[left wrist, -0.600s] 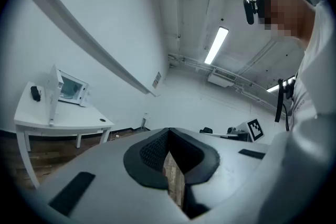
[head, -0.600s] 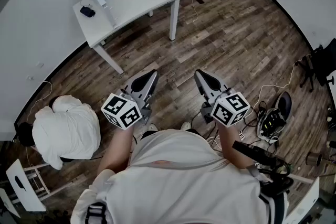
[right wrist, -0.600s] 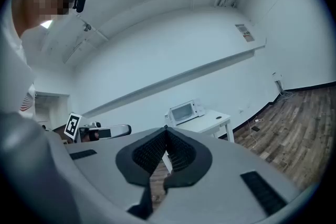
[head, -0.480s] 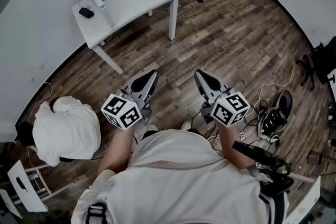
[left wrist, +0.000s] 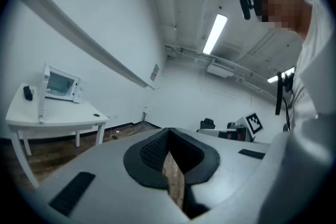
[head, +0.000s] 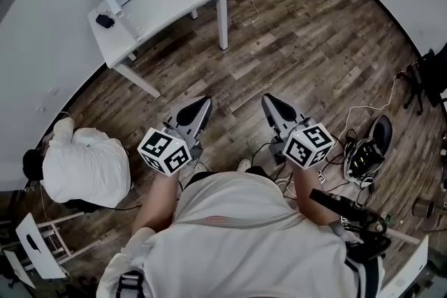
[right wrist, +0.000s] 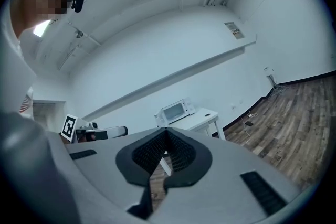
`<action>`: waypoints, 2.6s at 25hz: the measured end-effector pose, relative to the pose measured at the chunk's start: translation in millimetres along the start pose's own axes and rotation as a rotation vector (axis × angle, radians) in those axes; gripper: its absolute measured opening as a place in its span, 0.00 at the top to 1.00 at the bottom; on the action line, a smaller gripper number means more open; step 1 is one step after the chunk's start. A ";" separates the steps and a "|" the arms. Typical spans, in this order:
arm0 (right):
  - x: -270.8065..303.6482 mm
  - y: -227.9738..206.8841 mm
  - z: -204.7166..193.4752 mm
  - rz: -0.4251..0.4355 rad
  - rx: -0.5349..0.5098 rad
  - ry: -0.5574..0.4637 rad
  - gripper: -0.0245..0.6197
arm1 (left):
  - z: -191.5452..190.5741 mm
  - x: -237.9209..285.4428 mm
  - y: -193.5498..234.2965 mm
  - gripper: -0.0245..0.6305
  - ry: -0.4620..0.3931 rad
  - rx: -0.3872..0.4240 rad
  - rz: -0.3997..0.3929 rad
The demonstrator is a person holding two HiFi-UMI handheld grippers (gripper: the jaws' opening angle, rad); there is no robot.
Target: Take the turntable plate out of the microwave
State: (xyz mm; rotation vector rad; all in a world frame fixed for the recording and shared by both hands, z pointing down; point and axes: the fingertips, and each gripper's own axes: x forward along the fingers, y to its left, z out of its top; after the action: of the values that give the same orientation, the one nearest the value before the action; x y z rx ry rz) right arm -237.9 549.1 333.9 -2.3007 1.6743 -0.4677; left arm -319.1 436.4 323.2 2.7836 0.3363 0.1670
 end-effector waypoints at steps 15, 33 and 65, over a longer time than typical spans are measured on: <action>-3.3 -61.8 -12.4 0.016 0.041 0.038 0.96 | -23.6 64.4 -8.9 0.95 0.030 -0.037 0.004; 114.3 -134.6 45.7 -0.042 -0.030 0.086 0.96 | 35.9 160.5 112.8 0.95 -0.038 -0.072 -0.033; 484.3 -151.7 101.0 0.290 -0.087 0.205 0.96 | 148.8 191.1 421.7 0.95 -0.182 -0.107 0.289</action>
State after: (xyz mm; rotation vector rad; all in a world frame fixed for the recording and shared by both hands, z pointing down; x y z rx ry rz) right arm 72.9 135.7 352.0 -2.0753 2.1242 -0.5926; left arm -22.6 51.3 340.4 2.7006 -0.1178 -0.0018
